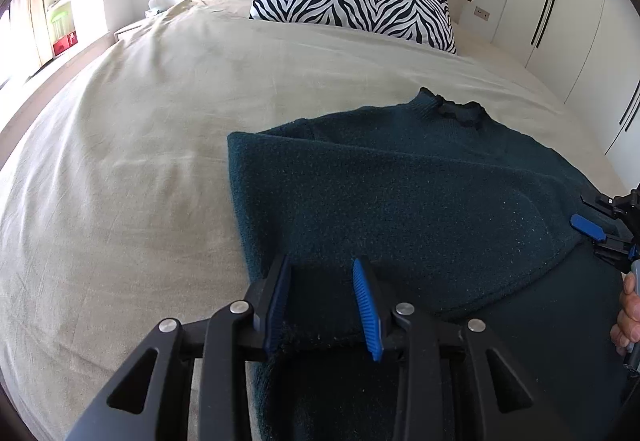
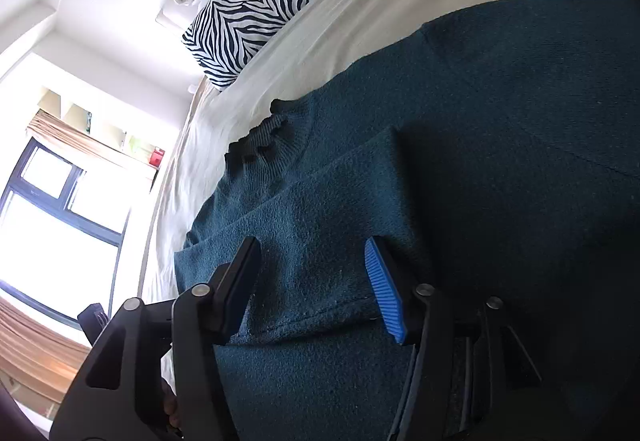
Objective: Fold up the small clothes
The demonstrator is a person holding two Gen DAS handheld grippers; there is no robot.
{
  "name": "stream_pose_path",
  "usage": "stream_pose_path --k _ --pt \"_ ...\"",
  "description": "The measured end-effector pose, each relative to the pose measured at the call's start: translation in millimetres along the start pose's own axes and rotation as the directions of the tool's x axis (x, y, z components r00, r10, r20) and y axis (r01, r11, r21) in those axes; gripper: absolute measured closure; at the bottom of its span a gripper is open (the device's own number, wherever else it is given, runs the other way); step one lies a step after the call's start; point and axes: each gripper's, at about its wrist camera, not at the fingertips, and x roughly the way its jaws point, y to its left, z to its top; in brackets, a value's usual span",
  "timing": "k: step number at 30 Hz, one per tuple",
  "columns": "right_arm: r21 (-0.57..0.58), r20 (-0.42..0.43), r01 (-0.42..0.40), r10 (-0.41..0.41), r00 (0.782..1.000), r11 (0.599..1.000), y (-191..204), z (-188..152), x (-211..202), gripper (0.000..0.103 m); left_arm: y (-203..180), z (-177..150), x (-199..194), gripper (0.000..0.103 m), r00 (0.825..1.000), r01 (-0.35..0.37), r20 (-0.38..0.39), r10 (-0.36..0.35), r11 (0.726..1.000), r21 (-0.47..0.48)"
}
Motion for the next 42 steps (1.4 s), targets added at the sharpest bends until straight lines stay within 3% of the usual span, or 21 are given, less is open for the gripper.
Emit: stream_pose_path --k 4,6,8,11,13,16,19,22,23,24,26,29,31,33,37,40,42 --pt "0.065 0.171 0.033 -0.043 0.984 0.997 -35.4 4.8 -76.5 0.051 -8.8 -5.9 -26.7 0.052 0.998 0.040 0.047 -0.039 0.999 -0.022" --pt "0.136 0.249 0.061 -0.094 0.964 0.989 -66.9 6.3 -123.5 0.044 -20.1 -8.0 -40.6 0.043 0.994 0.081 0.076 -0.079 0.997 -0.018" --pt "0.233 0.325 0.082 -0.156 0.933 0.969 -104.2 4.7 -172.8 0.044 -31.6 -10.9 -49.8 0.036 0.987 0.142 0.084 -0.139 0.990 -0.027" --pt "0.434 0.394 0.080 -0.269 0.879 0.897 -170.7 -8.1 -235.5 0.044 -49.2 -14.9 -53.3 0.035 0.970 0.237 0.062 -0.233 0.970 -0.060" --pt "0.556 0.437 0.009 -0.302 0.847 0.831 -210.5 -21.6 -266.7 0.044 -62.3 -17.6 -52.4 0.035 0.958 0.287 0.041 -0.284 0.954 -0.085" --pt "0.599 0.499 -0.066 -0.307 0.810 0.798 -238.8 -24.9 -293.0 0.045 -79.3 -21.5 -47.3 0.035 0.942 0.334 0.005 -0.336 0.936 -0.110" --pt "0.603 0.511 -0.068 -0.319 0.799 0.795 -254.3 -5.3 -294.9 0.045 -93.2 -23.0 -39.4 0.035 0.930 0.360 -0.030 -0.367 0.923 -0.134" --pt "0.616 0.536 -0.121 -0.302 0.788 0.778 -273.3 15.8 -293.0 0.047 -102.3 -21.0 -35.3 0.035 0.925 0.369 -0.044 -0.378 0.919 -0.140" --pt "0.615 0.526 -0.099 -0.313 0.791 0.782 -276.5 23.5 -291.8 0.055 -104.0 -19.9 -33.1 0.035 0.922 0.374 -0.048 -0.384 0.916 -0.145" --pt "0.620 0.498 -0.053 -0.341 0.797 0.783 -276.7 30.8 -288.8 0.073 -105.4 -19.3 -30.9 0.035 0.918 0.381 -0.052 -0.393 0.911 -0.156" --pt "0.605 0.458 0.004 -0.352 0.816 0.796 -272.2 43.1 -284.8 0.090 -105.4 -17.1 -27.3 0.035 0.908 0.398 -0.055 -0.414 0.898 -0.185" --pt "0.436 0.468 0.124 -0.342 0.815 0.892 -214.4 56.9 -277.7 0.093 -104.8 -13.2 -25.1 0.035 0.892 0.431 -0.044 -0.451 0.874 -0.223" --pt "0.274 0.451 0.188 -0.299 0.841 0.943 -157.7 62.9 -259.6 0.093 -104.5 -10.4 -25.6 0.035 0.880 0.453 -0.033 -0.474 0.858 -0.242" --pt "0.084 0.417 0.251 -0.262 0.870 0.964 -88.6 60.3 -230.6 0.093 -101.7 -8.3 -27.3 0.035 0.868 0.474 -0.018 -0.497 0.838 -0.271" --pt "-0.274 0.287 0.292 -0.212 0.934 0.916 33.5 21.1 -148.3 0.093 -94.7 -7.4 -30.5 0.035 0.842 0.513 0.011 -0.539 0.796 -0.322" --pt "-0.447 0.197 0.311 -0.246 0.949 0.839 88.0 -25.6 -81.3 0.093 -91.6 -10.4 -26.4 0.035 0.817 0.540 0.008 -0.577 0.760 -0.362" --pt "-0.486 0.126 0.298 -0.272 0.954 0.821 98.4 -54.3 -43.0 0.093 -94.0 -12.4 -21.1 0.033 0.799 0.552 -0.008 -0.601 0.739 -0.385"
